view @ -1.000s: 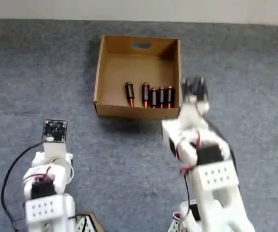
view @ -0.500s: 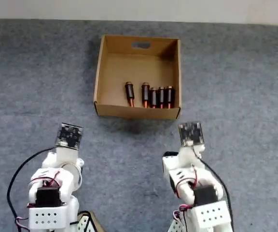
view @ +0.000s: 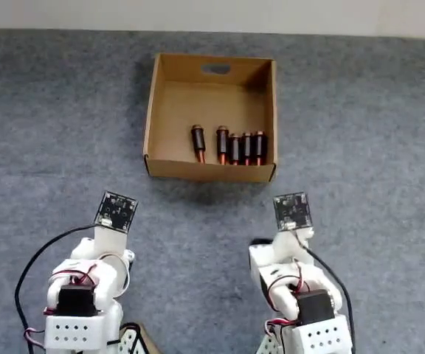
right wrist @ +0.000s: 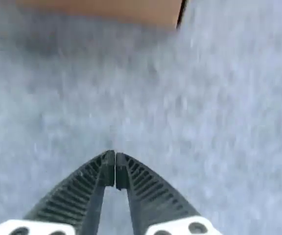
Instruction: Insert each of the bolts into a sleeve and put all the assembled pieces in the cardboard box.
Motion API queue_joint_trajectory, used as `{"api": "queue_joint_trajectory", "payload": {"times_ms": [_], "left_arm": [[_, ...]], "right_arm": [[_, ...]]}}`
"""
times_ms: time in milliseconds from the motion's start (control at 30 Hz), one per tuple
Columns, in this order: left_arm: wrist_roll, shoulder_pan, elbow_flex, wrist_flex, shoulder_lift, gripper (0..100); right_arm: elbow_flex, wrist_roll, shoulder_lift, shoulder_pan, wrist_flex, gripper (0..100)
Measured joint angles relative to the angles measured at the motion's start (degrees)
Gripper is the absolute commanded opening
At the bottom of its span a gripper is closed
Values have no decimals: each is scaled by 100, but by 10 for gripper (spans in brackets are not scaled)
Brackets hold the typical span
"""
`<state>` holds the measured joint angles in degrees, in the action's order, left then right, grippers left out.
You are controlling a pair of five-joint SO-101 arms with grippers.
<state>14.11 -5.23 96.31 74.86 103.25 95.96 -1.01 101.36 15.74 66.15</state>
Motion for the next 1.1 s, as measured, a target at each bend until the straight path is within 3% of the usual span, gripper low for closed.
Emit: {"api": "queue_joint_trajectory", "payload": {"times_ms": [267, 533, 1100], "left_arm": [[-62, 0, 0, 114, 0, 6], [-1099, -334, 0, 123, 0, 6], [-1152, -378, 0, 123, 0, 7]], "right_arm": [[0, 0, 0, -53, 352, 5], [0, 0, 0, -53, 352, 5], [0, 0, 0, -53, 352, 5]]}}
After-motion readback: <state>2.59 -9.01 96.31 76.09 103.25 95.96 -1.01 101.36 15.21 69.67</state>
